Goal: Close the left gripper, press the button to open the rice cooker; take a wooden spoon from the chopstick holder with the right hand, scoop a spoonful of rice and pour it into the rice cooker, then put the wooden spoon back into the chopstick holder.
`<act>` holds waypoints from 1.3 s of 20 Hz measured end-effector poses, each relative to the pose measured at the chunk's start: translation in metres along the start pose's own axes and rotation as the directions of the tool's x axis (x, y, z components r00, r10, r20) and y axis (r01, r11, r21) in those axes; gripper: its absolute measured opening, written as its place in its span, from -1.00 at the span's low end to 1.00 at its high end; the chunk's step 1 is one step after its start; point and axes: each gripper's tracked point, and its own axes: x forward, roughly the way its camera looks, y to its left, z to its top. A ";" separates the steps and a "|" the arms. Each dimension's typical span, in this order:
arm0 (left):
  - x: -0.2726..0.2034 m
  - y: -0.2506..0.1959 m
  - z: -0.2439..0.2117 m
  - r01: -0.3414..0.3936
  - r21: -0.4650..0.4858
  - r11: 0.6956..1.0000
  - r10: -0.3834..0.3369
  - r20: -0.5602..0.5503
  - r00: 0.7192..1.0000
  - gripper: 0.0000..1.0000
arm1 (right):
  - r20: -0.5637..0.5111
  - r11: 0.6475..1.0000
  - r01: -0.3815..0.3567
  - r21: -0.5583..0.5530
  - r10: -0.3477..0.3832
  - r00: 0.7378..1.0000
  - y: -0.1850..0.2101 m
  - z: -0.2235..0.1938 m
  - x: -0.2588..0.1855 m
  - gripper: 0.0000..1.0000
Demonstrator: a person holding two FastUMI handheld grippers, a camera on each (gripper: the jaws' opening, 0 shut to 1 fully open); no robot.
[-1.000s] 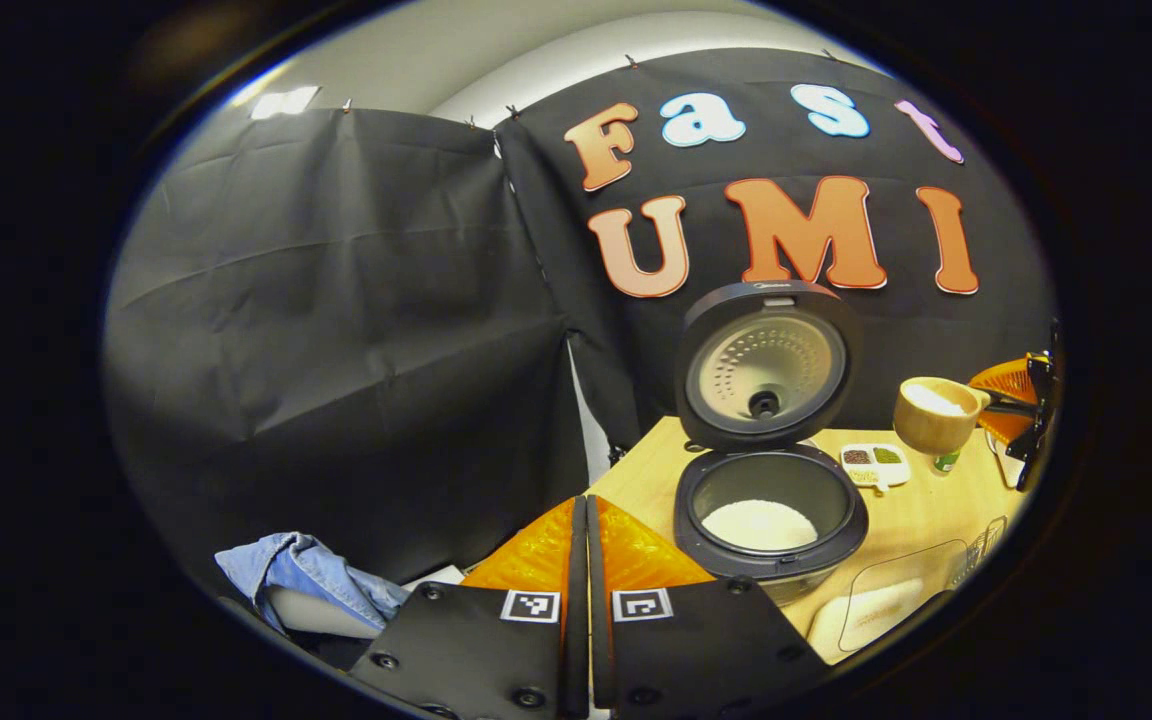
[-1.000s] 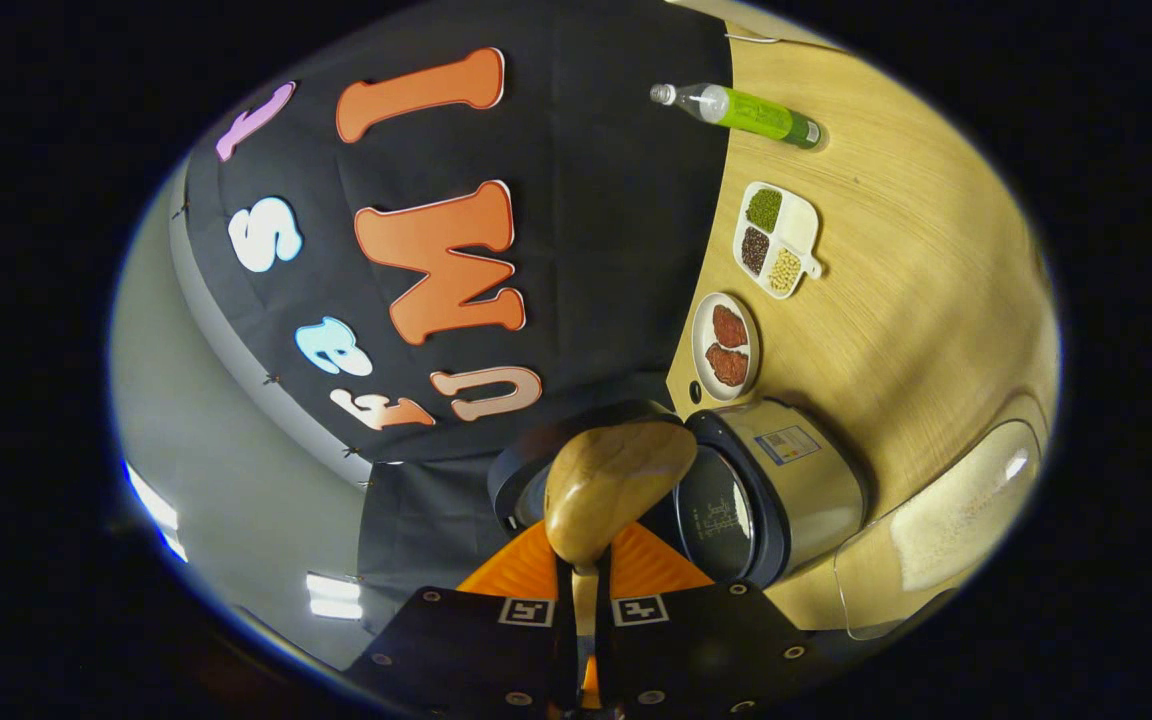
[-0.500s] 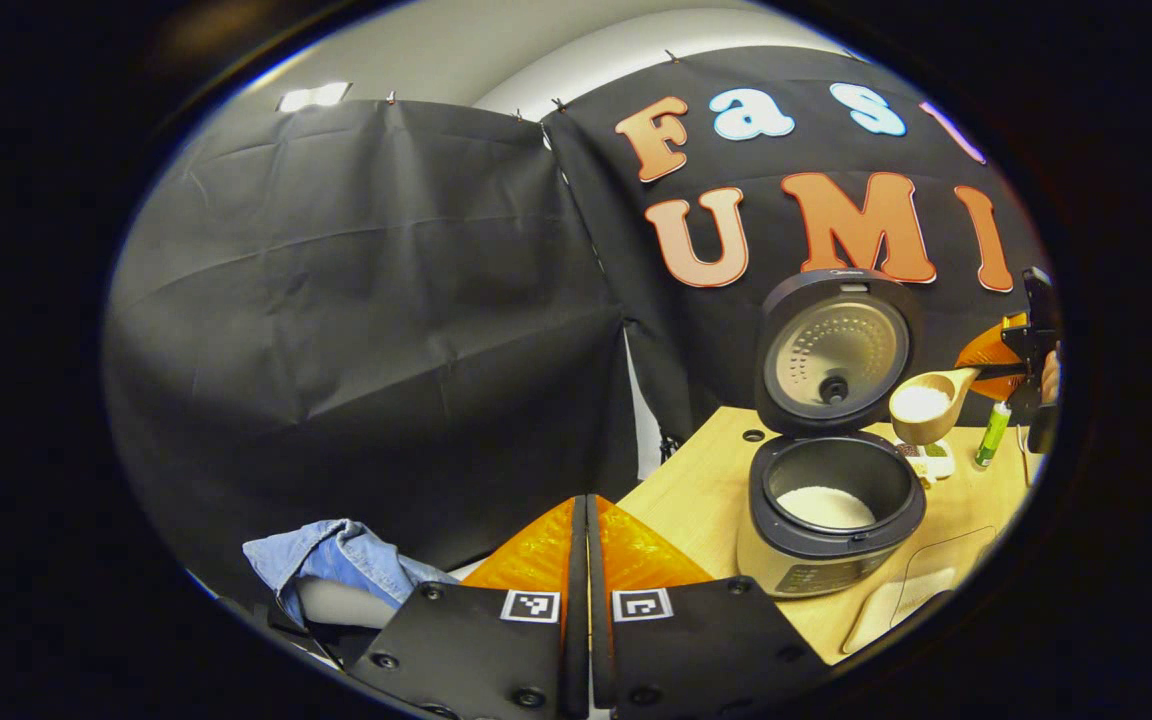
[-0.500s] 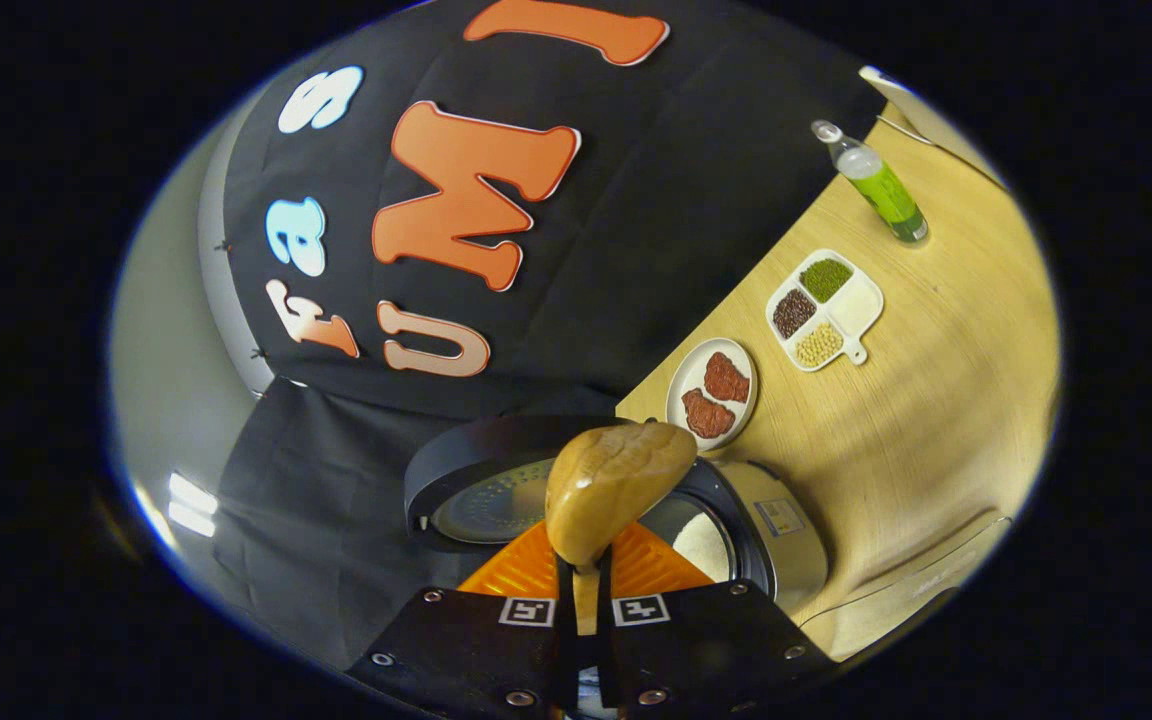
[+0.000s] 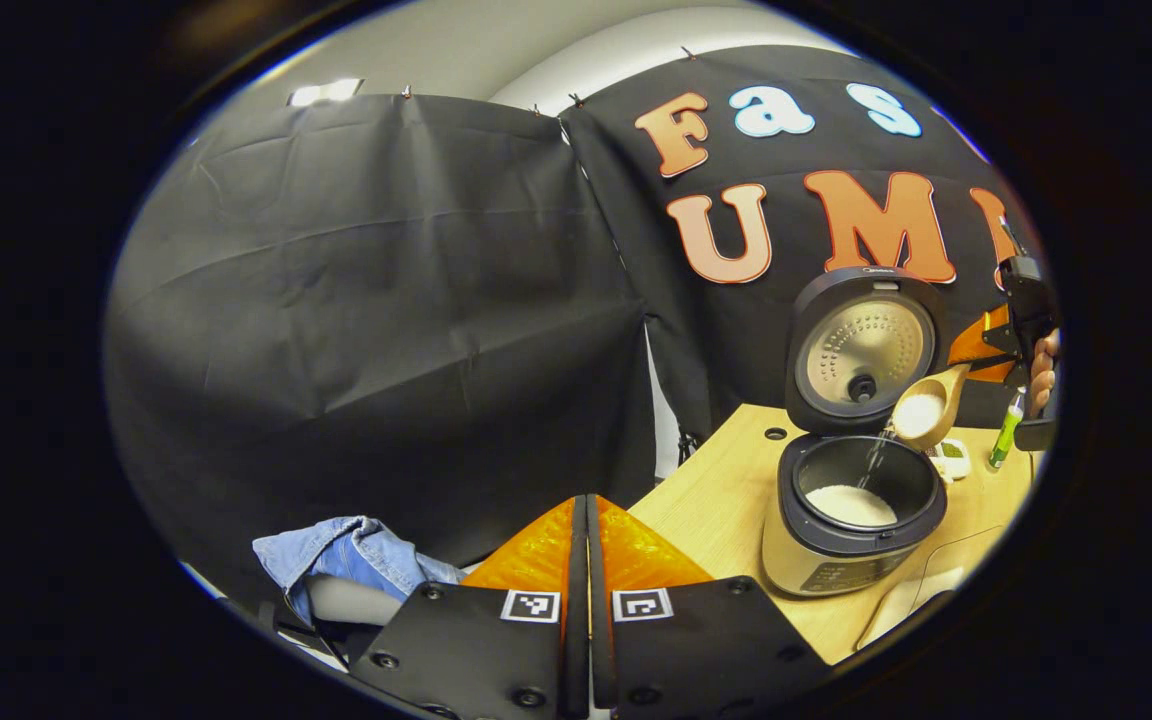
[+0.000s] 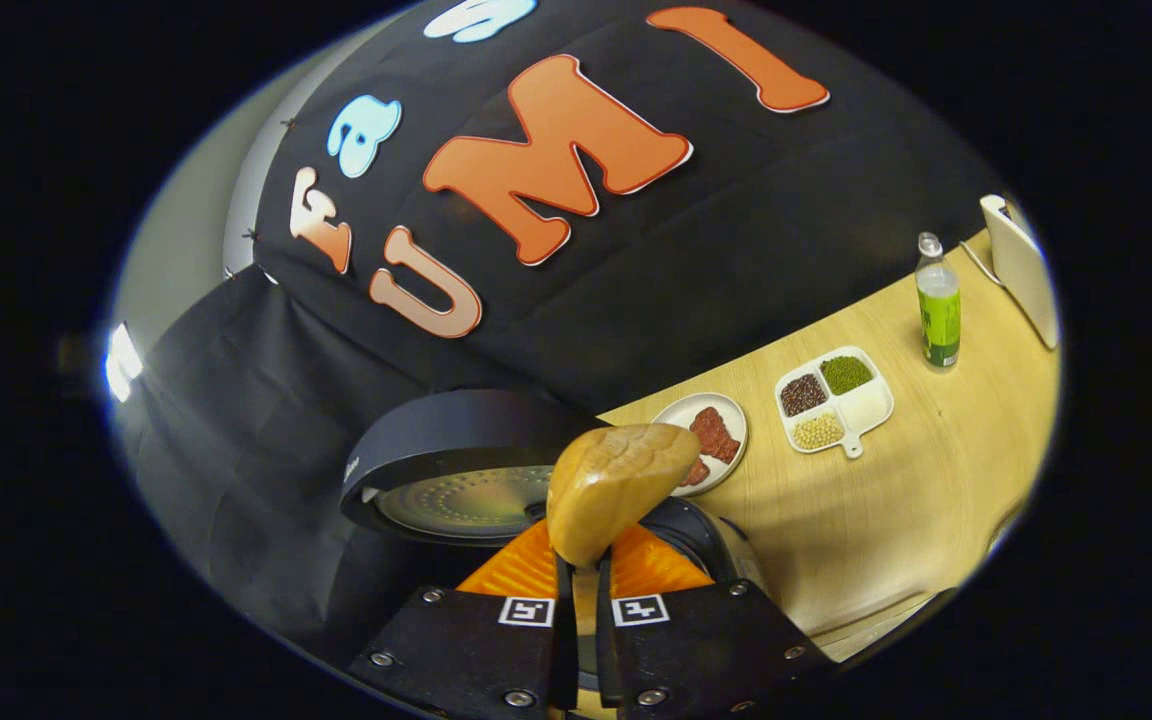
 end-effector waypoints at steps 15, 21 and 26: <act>0.003 0.000 -0.005 0.003 0.006 1.000 -0.003 -0.017 1.000 -0.89 | 0.062 0.954 0.060 -0.293 -0.044 0.997 0.011 0.000 0.003 -0.87; 0.007 -0.001 -0.008 0.002 0.006 1.000 -0.002 -0.028 1.000 -0.89 | 0.097 0.903 0.085 -0.421 -0.048 0.994 0.009 0.003 0.006 -0.87; 0.008 -0.003 -0.008 0.003 0.007 1.000 -0.003 -0.028 1.000 -0.89 | 0.094 0.852 0.068 -0.520 -0.022 0.995 0.014 0.000 0.007 -0.87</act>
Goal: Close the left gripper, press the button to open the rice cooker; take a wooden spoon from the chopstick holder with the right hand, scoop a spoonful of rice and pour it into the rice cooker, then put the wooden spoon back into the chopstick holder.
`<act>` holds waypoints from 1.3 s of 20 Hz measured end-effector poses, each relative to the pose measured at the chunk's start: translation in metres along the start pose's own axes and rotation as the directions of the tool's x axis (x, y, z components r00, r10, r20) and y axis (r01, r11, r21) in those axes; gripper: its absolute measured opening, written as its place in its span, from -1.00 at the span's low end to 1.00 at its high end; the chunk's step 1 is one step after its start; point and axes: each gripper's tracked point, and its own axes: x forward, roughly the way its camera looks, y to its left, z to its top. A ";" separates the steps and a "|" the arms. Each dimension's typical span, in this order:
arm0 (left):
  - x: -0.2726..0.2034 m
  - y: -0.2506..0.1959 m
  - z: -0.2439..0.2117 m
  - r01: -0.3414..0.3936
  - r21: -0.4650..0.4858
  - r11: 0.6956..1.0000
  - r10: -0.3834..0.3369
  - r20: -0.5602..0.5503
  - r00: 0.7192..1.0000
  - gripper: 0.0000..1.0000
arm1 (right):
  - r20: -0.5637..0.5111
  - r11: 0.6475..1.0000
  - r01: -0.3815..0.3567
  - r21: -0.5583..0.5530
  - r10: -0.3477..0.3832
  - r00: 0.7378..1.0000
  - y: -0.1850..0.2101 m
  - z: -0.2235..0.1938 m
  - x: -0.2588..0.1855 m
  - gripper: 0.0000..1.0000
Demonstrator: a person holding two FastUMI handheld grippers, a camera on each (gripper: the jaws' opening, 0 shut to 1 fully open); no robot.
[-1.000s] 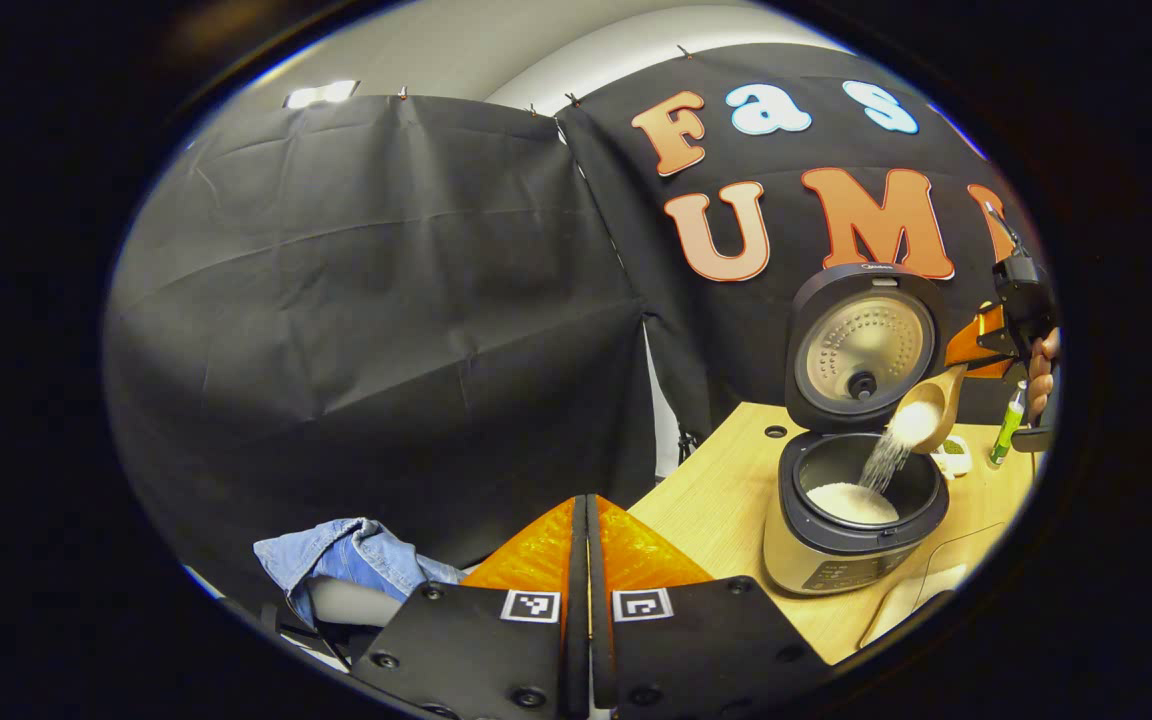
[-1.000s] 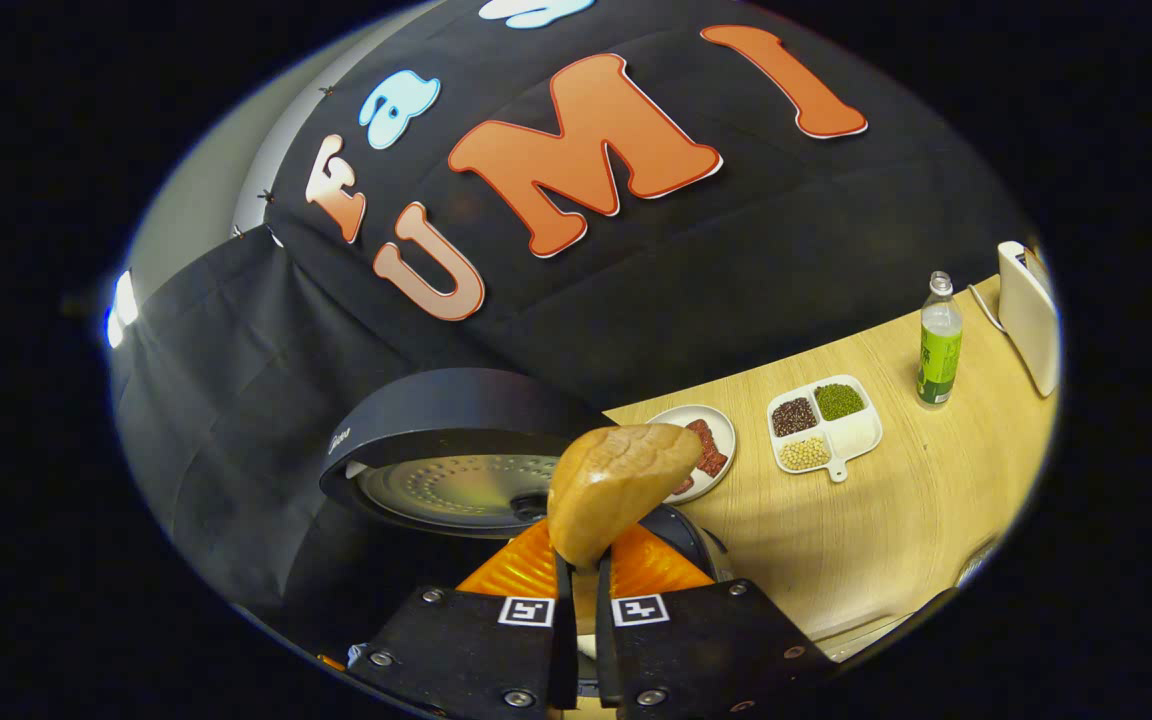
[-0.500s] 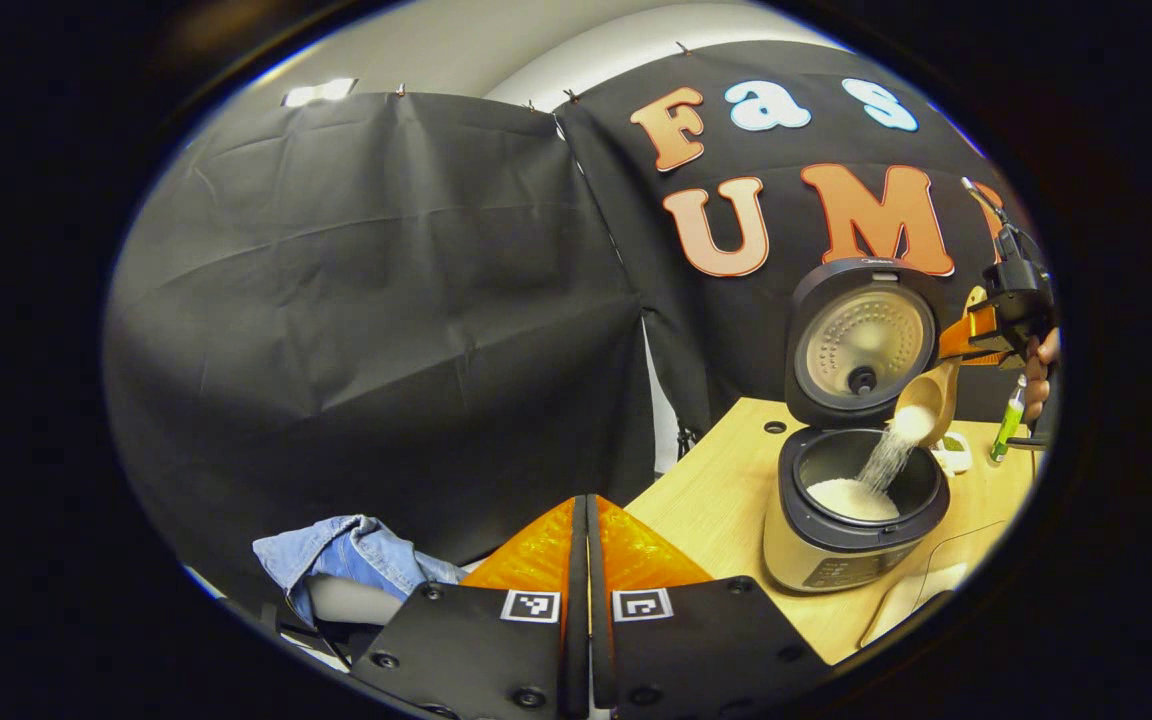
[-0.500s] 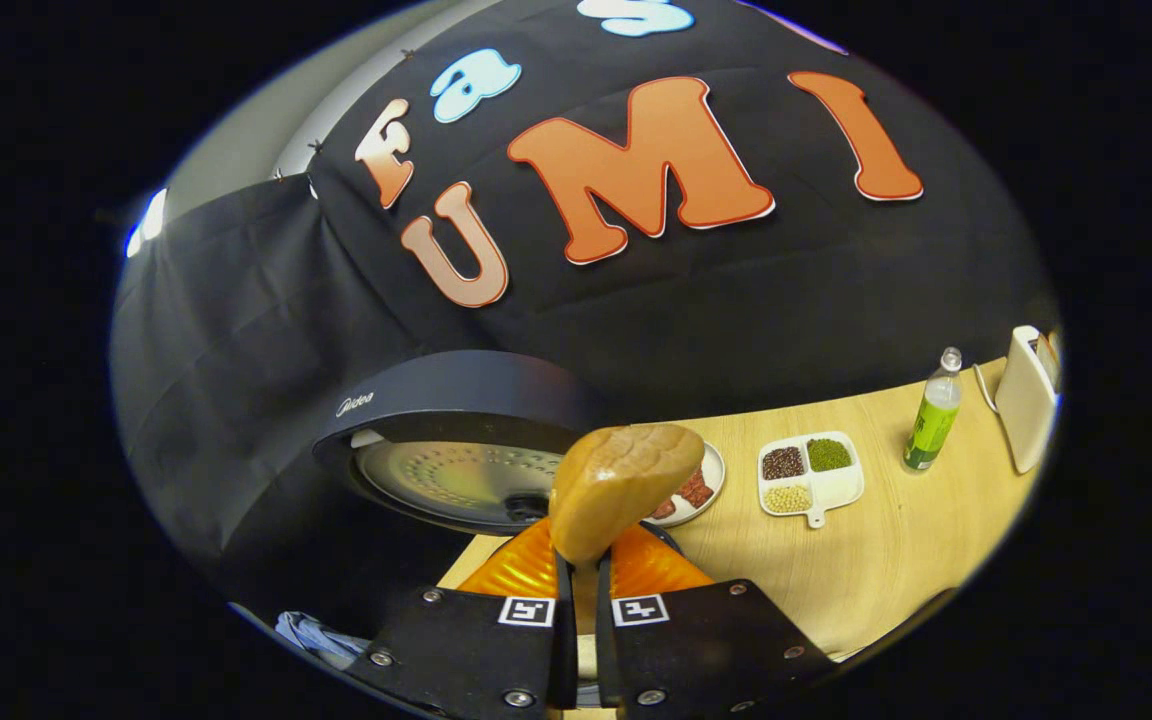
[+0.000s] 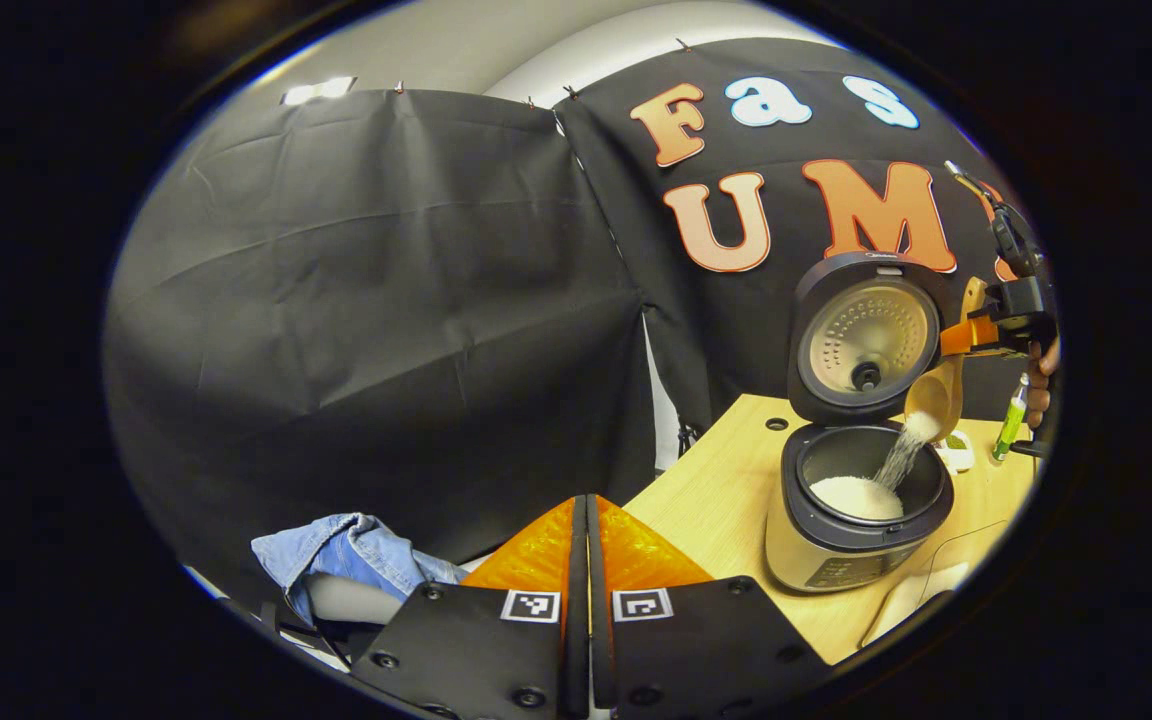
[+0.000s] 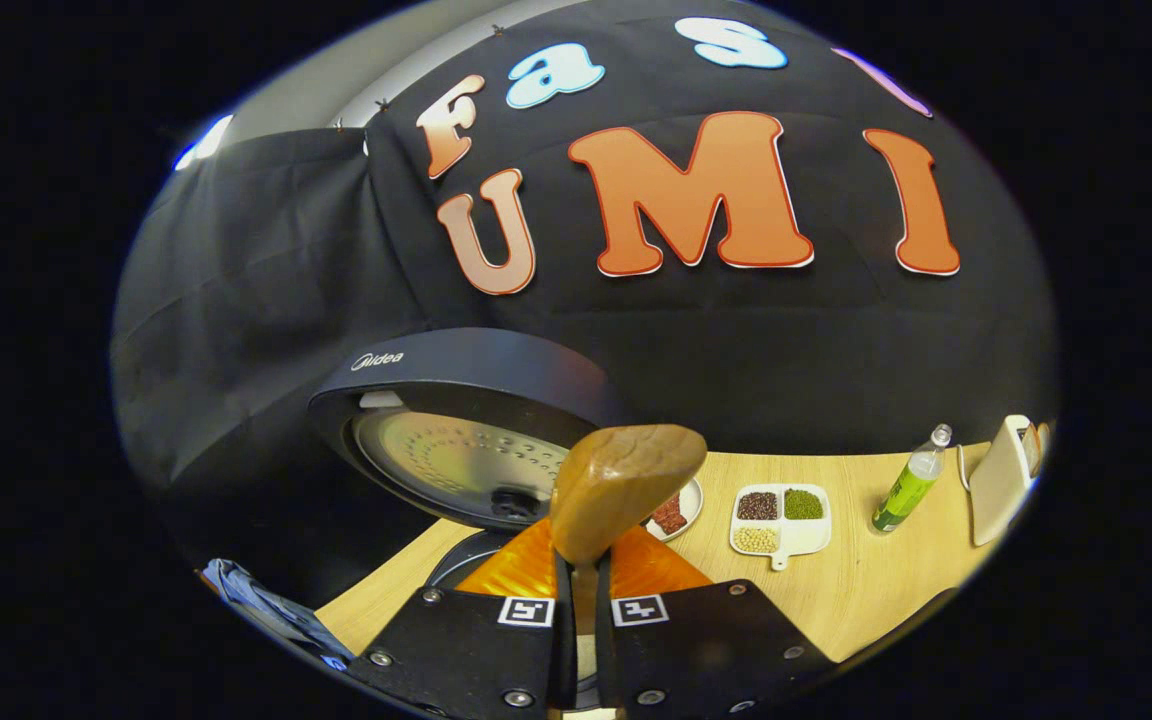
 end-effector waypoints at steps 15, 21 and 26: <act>-0.002 -0.011 0.010 0.013 0.021 1.000 -0.014 0.032 0.999 -0.89 | 0.068 0.916 -0.071 -0.396 0.106 0.992 0.039 0.005 -0.017 -0.87; -0.002 -0.015 0.010 0.019 0.020 1.000 -0.020 0.026 0.999 -0.89 | 0.102 0.866 -0.085 -0.492 0.155 0.983 0.056 0.004 -0.029 -0.86; -0.008 -0.022 0.015 0.035 0.018 0.999 -0.036 0.049 0.998 -0.89 | 0.077 0.932 -0.135 -0.336 0.170 0.982 0.048 0.006 -0.042 -0.86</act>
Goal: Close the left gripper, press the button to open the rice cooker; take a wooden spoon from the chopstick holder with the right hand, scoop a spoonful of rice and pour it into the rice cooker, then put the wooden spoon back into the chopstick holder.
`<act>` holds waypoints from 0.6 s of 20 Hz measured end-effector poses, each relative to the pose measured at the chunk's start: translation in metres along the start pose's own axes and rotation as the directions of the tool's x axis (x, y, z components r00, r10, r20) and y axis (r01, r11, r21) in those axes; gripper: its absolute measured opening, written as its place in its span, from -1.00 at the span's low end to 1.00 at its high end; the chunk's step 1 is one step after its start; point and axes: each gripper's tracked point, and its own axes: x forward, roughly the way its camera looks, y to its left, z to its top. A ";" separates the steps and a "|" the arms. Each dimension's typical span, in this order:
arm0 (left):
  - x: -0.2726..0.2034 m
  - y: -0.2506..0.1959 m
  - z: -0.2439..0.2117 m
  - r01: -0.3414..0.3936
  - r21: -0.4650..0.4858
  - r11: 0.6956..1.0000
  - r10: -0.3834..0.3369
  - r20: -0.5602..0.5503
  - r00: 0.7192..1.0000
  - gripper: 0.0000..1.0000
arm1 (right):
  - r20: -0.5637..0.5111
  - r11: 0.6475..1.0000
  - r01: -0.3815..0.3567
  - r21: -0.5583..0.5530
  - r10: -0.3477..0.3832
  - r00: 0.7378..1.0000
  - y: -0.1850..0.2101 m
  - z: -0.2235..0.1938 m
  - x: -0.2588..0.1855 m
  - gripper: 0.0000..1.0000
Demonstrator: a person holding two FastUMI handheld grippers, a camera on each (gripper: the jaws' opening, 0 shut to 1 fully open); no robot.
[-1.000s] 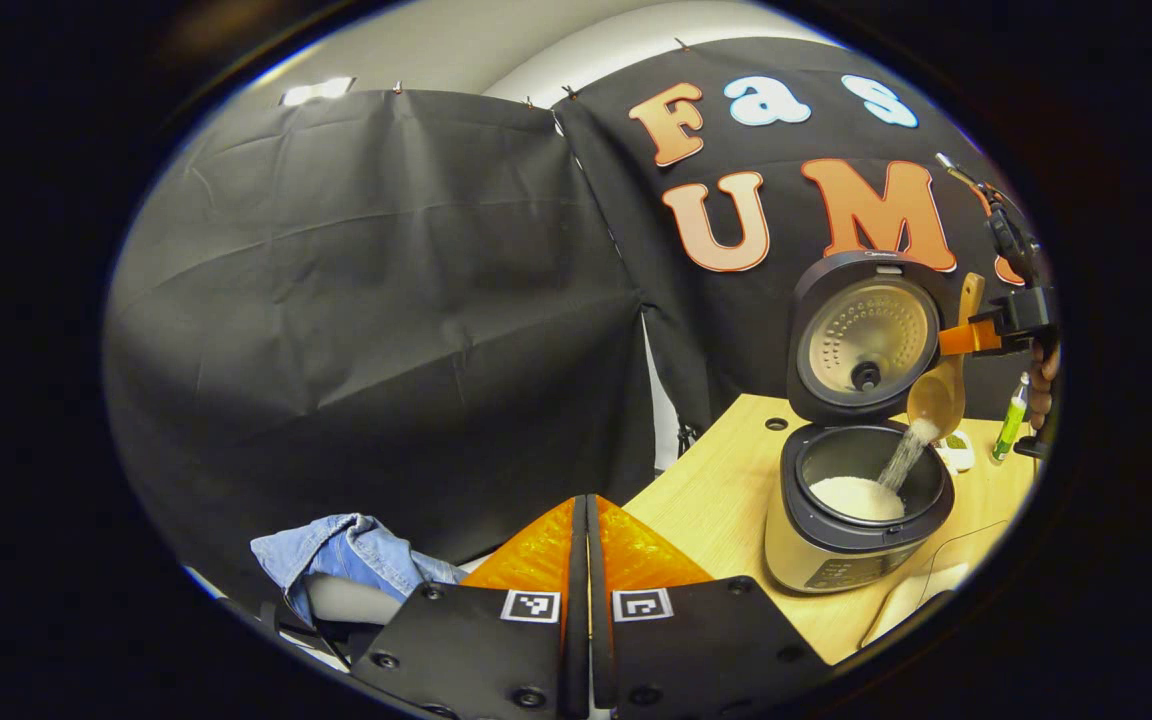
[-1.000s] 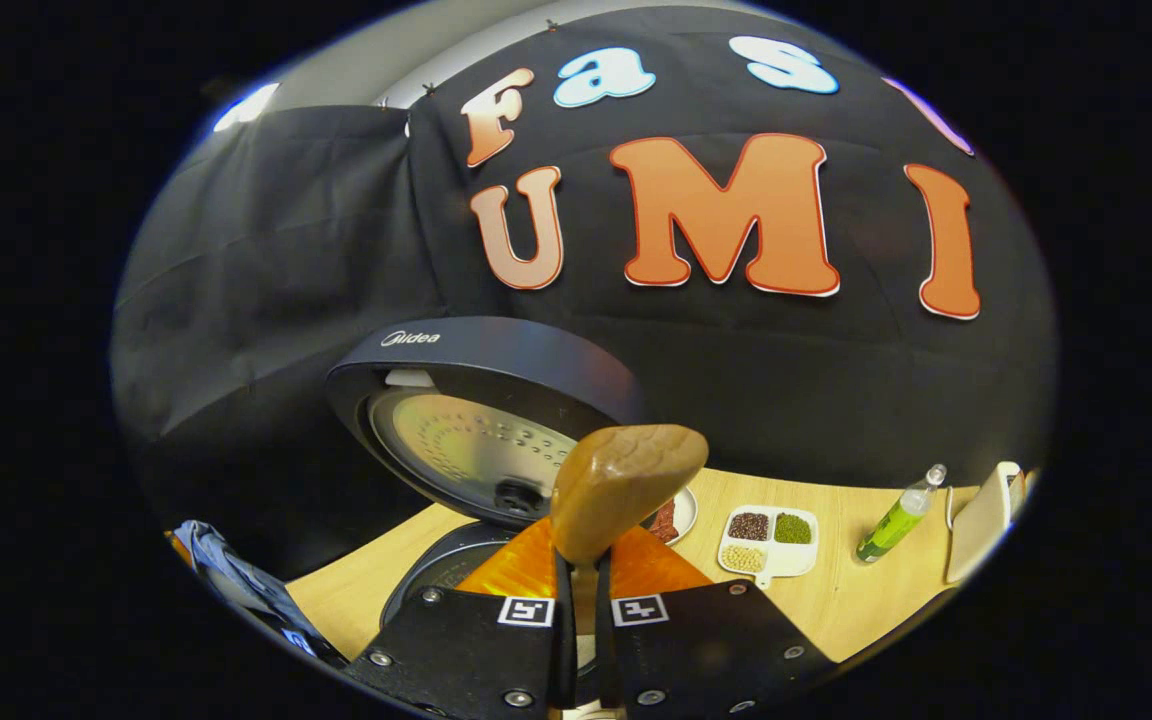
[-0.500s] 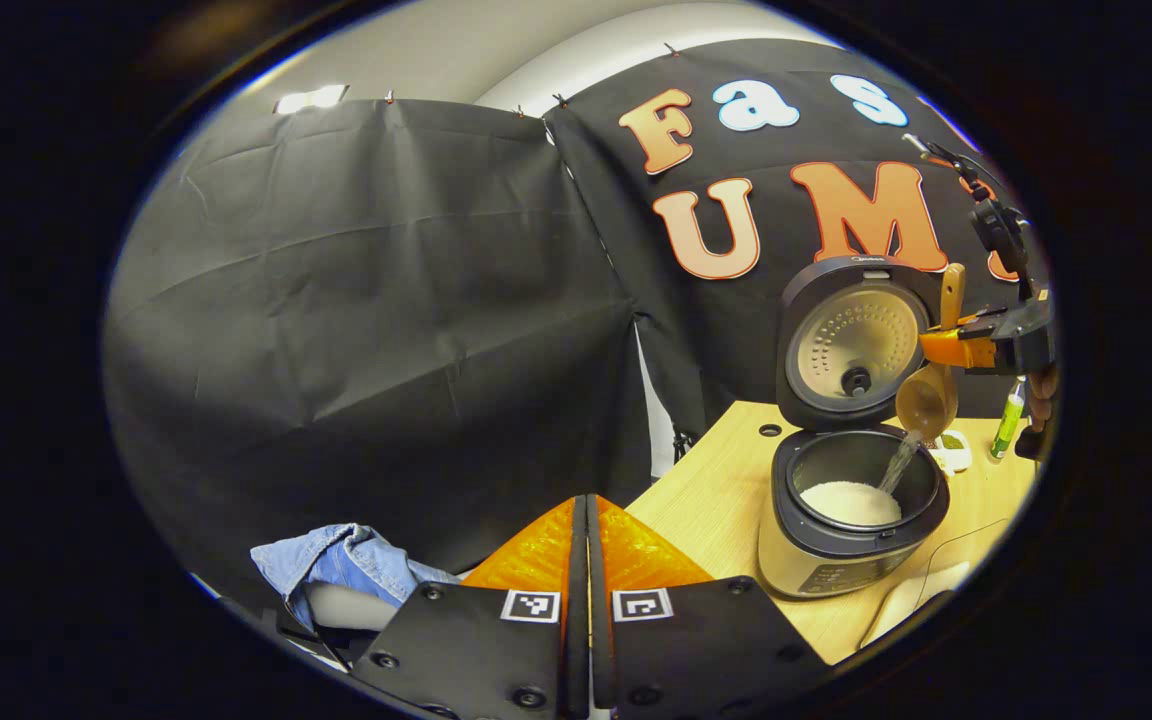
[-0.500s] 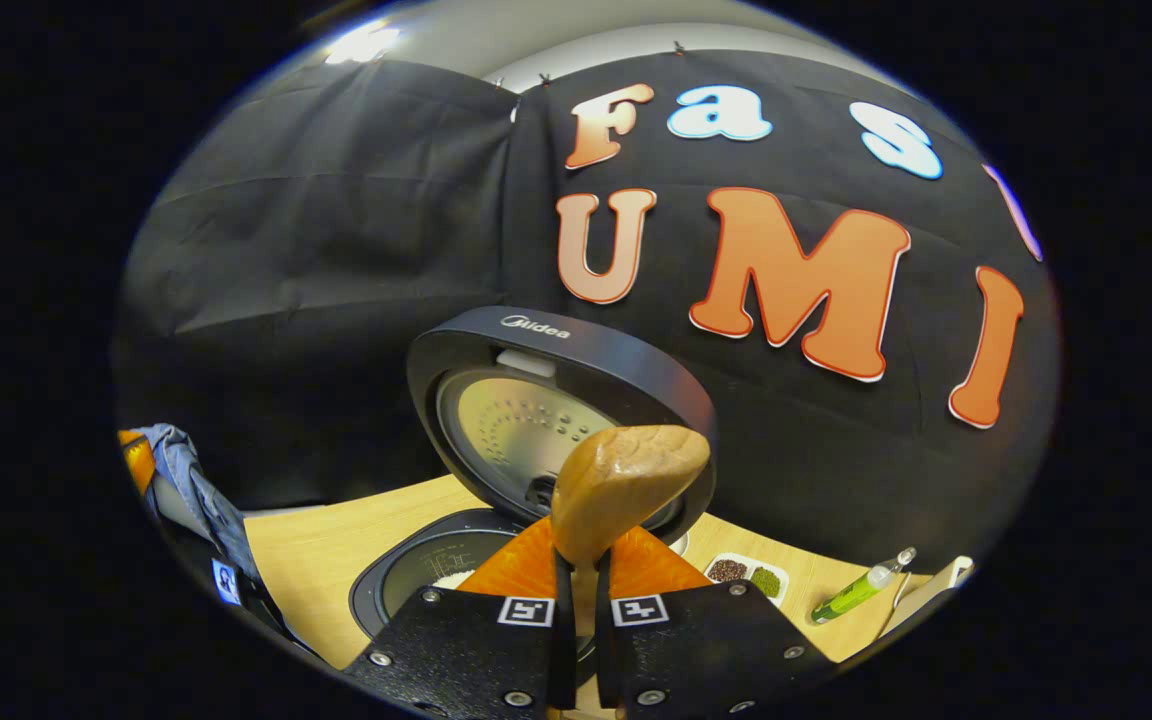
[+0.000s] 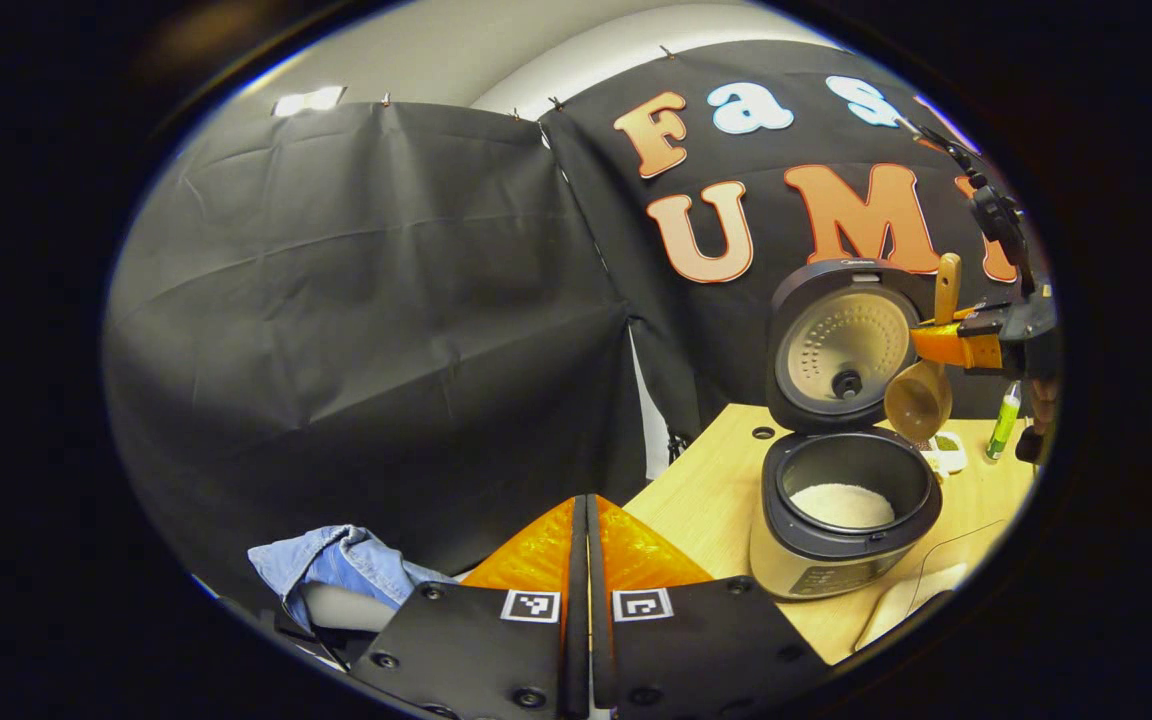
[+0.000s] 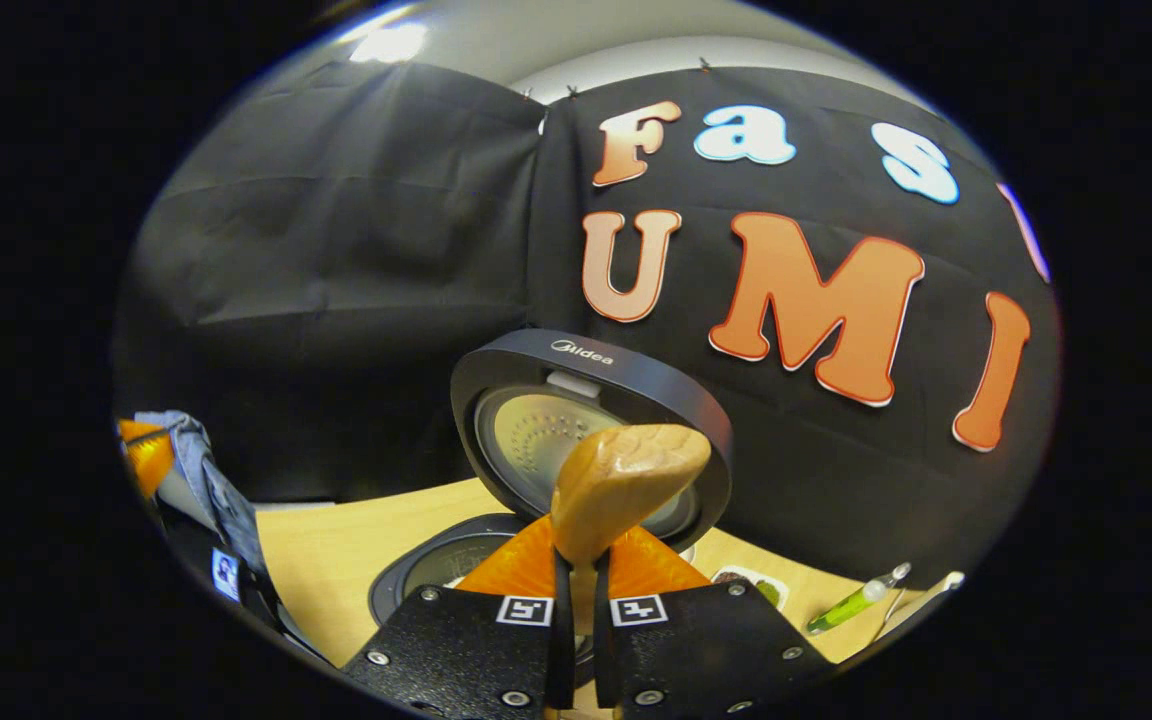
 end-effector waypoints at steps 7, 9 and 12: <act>-0.010 -0.027 0.017 0.065 0.008 0.998 -0.065 0.048 0.997 -0.89 | 0.019 0.987 0.022 0.157 -0.026 0.999 -0.033 0.008 -0.042 -0.86; -0.014 -0.036 0.024 0.090 0.010 0.996 -0.090 0.061 0.994 -0.89 | 0.027 0.980 0.045 0.192 -0.051 0.998 -0.048 0.006 -0.058 -0.86; -0.020 -0.052 0.034 0.130 0.011 0.991 -0.130 0.086 0.988 -0.89 | 0.016 0.967 0.092 0.239 -0.098 0.995 -0.073 -0.006 -0.084 -0.86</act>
